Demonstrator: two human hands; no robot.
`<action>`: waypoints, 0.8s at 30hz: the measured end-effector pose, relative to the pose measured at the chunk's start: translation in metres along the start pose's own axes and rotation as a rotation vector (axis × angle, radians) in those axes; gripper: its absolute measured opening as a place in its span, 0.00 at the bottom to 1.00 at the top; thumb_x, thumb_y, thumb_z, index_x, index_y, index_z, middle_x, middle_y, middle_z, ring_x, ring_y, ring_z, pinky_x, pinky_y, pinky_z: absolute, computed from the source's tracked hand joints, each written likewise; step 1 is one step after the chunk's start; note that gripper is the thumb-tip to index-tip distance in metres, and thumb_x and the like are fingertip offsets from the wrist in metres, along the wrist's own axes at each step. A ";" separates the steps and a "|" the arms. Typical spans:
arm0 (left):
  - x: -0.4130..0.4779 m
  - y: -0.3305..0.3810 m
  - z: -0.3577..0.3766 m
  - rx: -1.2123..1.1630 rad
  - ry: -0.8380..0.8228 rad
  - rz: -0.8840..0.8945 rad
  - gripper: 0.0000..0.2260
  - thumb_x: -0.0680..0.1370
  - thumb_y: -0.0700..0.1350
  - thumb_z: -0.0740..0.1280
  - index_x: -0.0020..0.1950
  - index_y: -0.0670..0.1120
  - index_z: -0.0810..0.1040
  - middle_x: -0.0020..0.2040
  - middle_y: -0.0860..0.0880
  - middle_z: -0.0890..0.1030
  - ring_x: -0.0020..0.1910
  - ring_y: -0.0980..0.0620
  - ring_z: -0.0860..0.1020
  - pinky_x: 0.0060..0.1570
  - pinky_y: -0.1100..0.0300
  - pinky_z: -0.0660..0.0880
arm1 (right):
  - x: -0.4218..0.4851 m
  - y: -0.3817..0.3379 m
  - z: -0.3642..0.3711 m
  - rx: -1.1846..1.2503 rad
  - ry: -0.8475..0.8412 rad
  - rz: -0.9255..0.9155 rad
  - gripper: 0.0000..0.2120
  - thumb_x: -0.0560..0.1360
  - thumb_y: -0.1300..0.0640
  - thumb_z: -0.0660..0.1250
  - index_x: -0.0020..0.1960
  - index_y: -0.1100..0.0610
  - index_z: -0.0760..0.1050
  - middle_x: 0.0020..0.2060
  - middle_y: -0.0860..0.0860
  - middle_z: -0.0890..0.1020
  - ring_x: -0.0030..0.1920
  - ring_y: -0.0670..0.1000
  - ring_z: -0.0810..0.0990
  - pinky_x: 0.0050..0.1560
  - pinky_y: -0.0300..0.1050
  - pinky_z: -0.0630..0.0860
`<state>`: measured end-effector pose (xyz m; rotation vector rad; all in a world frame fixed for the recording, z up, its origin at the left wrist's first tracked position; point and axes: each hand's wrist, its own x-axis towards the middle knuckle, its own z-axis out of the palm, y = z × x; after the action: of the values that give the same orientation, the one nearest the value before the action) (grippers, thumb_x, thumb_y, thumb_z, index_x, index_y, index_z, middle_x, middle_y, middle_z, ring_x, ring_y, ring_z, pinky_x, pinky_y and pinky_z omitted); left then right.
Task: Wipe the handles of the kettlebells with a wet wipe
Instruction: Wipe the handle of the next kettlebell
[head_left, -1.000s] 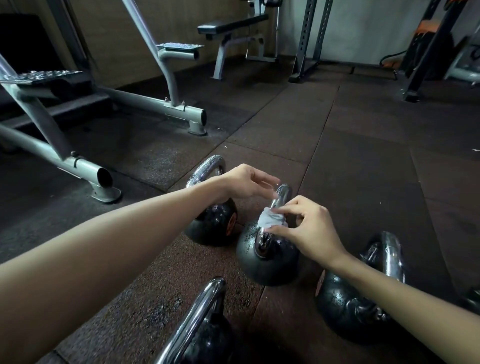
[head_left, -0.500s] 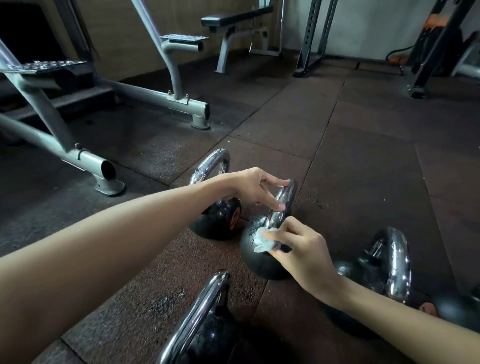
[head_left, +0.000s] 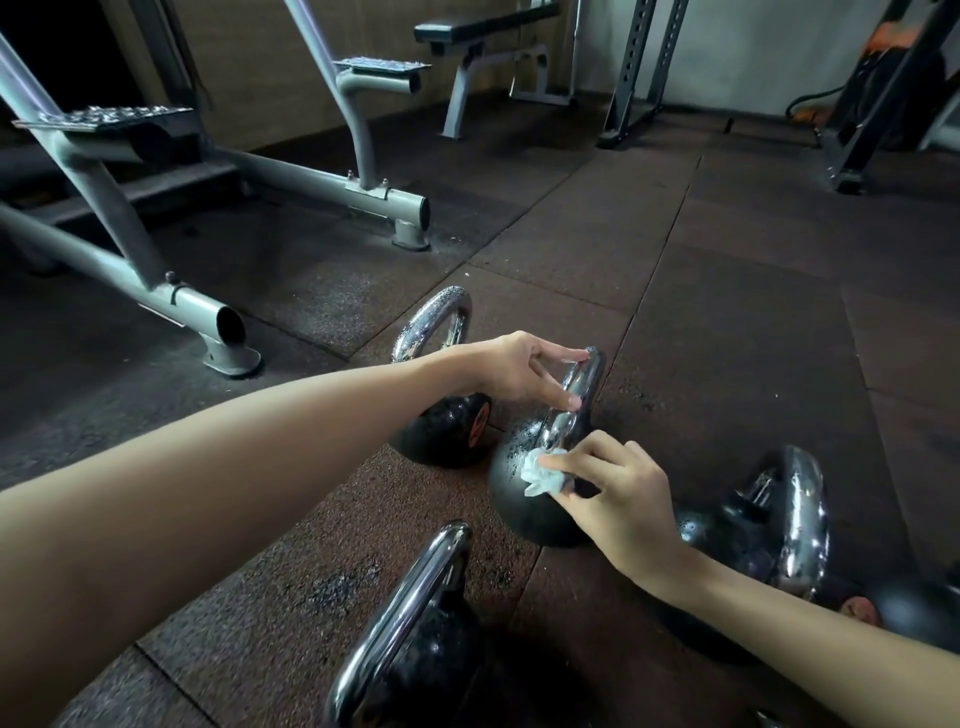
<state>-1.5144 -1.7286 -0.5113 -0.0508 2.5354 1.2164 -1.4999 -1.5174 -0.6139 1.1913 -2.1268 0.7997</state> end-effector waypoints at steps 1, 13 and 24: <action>0.000 0.000 0.000 0.004 0.005 -0.002 0.35 0.74 0.53 0.78 0.78 0.61 0.68 0.53 0.56 0.87 0.60 0.59 0.81 0.60 0.63 0.72 | -0.001 0.001 0.001 -0.023 -0.002 -0.050 0.18 0.64 0.69 0.76 0.46 0.49 0.86 0.35 0.44 0.79 0.31 0.48 0.73 0.33 0.46 0.68; -0.008 0.005 0.004 0.009 0.055 0.038 0.33 0.76 0.50 0.76 0.79 0.57 0.68 0.60 0.48 0.85 0.34 0.68 0.80 0.35 0.74 0.71 | -0.004 0.020 -0.011 -0.028 -0.023 -0.142 0.06 0.75 0.59 0.75 0.45 0.48 0.86 0.38 0.43 0.81 0.30 0.49 0.72 0.33 0.45 0.69; -0.009 0.017 0.008 -0.009 0.089 -0.040 0.33 0.74 0.52 0.78 0.77 0.61 0.70 0.57 0.56 0.81 0.56 0.50 0.80 0.59 0.56 0.76 | -0.005 0.010 0.001 -0.250 -0.156 -0.415 0.13 0.72 0.68 0.69 0.48 0.52 0.84 0.38 0.46 0.80 0.31 0.51 0.73 0.36 0.47 0.66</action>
<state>-1.5062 -1.7126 -0.5003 -0.1608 2.5914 1.2368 -1.5063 -1.5112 -0.6197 1.5225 -1.9265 0.2569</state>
